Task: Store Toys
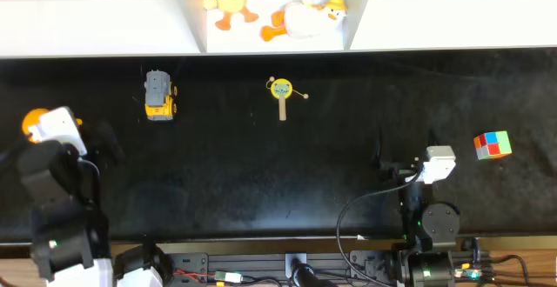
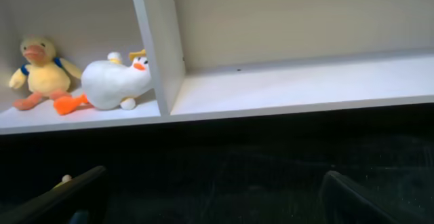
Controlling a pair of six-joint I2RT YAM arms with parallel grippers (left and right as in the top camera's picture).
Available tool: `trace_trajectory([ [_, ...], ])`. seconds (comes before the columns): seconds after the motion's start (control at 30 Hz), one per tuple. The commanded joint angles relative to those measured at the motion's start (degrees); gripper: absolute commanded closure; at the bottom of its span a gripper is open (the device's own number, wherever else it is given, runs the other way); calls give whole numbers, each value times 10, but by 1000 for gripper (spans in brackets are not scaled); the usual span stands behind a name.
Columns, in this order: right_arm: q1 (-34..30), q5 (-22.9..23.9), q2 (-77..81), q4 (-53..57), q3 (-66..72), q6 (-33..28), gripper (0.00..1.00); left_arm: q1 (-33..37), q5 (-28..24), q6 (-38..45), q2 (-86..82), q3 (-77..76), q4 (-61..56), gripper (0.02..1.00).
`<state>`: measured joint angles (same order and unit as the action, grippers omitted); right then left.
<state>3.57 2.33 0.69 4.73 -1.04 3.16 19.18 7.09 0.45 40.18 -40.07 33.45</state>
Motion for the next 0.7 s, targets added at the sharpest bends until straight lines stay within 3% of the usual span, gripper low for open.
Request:
trace_trajectory([
  [0.03, 3, -3, -5, -2, 7, -2, 5, 4, -6, 13, 37, -34, -13, 20],
  [0.33, 3, -3, -5, -2, 7, -2, 7, 17, -25, 53, 106, -47, -43, 23],
  [0.5, 3, -3, -5, -2, 7, -2, 5, 67, -95, 92, 126, -47, -64, 20],
  [0.7, 3, -3, -5, -2, 7, -2, 5, 165, -222, 168, 126, -47, -71, 20],
])
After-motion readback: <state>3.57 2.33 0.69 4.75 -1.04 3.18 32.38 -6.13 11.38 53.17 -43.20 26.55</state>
